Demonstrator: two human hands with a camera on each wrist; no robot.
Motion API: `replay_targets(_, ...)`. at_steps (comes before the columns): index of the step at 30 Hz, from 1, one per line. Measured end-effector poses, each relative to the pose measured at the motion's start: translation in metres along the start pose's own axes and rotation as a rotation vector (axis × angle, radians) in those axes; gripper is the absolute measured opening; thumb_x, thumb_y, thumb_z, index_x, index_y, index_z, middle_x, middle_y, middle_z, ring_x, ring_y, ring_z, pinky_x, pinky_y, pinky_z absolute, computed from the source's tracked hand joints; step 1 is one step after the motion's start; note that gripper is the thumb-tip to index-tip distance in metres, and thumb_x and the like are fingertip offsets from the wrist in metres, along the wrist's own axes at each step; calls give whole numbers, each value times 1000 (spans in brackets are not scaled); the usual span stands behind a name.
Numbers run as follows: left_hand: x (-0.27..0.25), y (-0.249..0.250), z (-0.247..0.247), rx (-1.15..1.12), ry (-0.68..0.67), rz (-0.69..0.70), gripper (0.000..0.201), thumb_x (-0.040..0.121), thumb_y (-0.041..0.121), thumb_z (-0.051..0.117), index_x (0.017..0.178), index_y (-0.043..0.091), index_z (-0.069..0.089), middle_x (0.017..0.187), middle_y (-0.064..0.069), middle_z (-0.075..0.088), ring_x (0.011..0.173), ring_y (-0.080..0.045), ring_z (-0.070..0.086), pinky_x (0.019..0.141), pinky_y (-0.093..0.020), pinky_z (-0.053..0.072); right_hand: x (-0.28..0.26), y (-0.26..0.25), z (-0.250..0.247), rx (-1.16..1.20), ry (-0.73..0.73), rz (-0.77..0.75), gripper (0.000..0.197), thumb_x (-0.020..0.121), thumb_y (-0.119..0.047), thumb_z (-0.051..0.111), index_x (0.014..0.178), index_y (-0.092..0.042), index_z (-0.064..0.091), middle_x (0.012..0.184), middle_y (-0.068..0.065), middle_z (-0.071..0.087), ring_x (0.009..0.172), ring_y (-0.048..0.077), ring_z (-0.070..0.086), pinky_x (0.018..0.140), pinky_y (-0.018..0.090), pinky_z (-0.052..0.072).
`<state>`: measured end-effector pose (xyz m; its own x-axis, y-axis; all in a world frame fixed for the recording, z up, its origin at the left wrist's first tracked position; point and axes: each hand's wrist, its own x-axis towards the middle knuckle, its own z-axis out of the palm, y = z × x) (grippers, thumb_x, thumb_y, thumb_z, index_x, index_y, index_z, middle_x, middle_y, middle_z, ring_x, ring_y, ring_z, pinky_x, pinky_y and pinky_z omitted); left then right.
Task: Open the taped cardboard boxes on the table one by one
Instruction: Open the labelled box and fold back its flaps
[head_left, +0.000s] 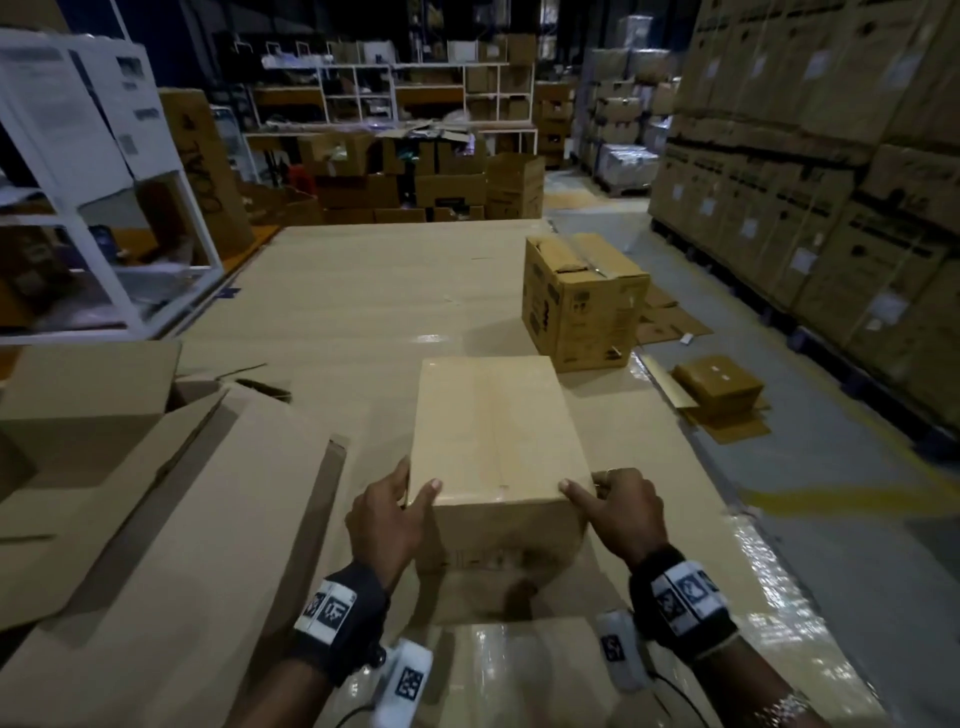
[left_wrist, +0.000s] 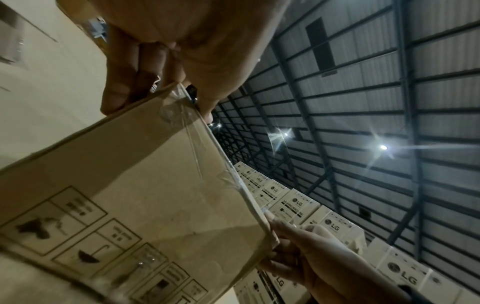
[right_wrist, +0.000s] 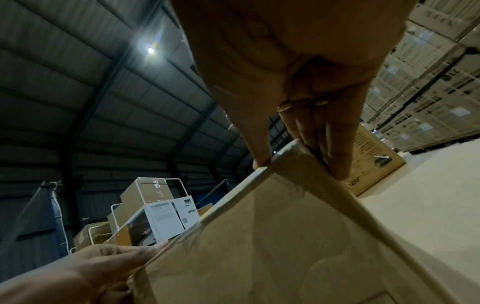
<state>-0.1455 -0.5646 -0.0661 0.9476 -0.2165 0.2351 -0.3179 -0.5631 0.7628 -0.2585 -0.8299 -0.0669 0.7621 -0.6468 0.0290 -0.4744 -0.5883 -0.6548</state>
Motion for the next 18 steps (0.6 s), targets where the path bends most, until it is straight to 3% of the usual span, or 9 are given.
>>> replay_targets(2,-8,-5,-4,-57,7,-10,43,88,43,76,126,24,71,112,0,77,102,-23,73,85,-42,59,-11,2,5,25,35,-10,53,80,-62,74,96,-11,75,97,5,76,97,27,69,76,31,50)
replay_targets(4,-17,-11,-6,-104,-3,-18,46,85,45,77,127,27,70,113,3,76,102,-18,73,86,-43,60,-23,3,4,41,51,-4,51,79,-59,77,94,-11,76,94,4,76,94,25,70,77,32,52)
replay_targets(6,-30,-20,-7,-162,-26,-21,53,81,55,75,129,37,64,111,15,75,102,-8,72,89,-42,60,-39,7,0,78,49,-12,46,77,-55,81,93,-12,77,93,2,78,91,21,72,79,34,55)
replay_targets(8,-49,-28,-9,-208,-48,-19,58,79,58,73,133,43,60,111,27,71,106,-1,70,94,-39,58,-58,14,-5,82,47,-41,37,75,-53,83,83,-17,78,84,-4,79,83,15,73,67,28,52)
replay_targets(10,-71,-34,-12,-251,-79,-28,58,80,52,78,135,43,61,112,25,72,106,1,70,96,-39,58,-79,24,-6,88,41,-40,34,72,-51,86,78,-18,77,79,-8,77,78,8,72,58,20,44)
replay_targets(12,-93,-40,-16,-257,-102,-30,54,81,41,82,132,41,63,107,21,75,101,1,72,90,-40,61,-98,36,-3,98,49,-44,32,69,-48,89,81,-20,79,79,-12,77,77,2,71,56,13,44)
replay_targets(15,-114,-46,-19,-186,-133,-22,53,79,39,84,129,40,66,103,21,76,95,1,73,84,-37,62,-121,49,6,99,34,-47,33,67,-52,88,74,-23,76,71,-15,74,71,2,69,58,27,53)
replay_targets(18,-124,-51,-17,-83,-152,-29,56,74,48,82,127,38,67,101,21,76,92,2,72,80,-34,62,-131,62,21,73,12,7,37,64,-53,89,74,-21,74,72,-12,73,71,6,68,60,30,52)
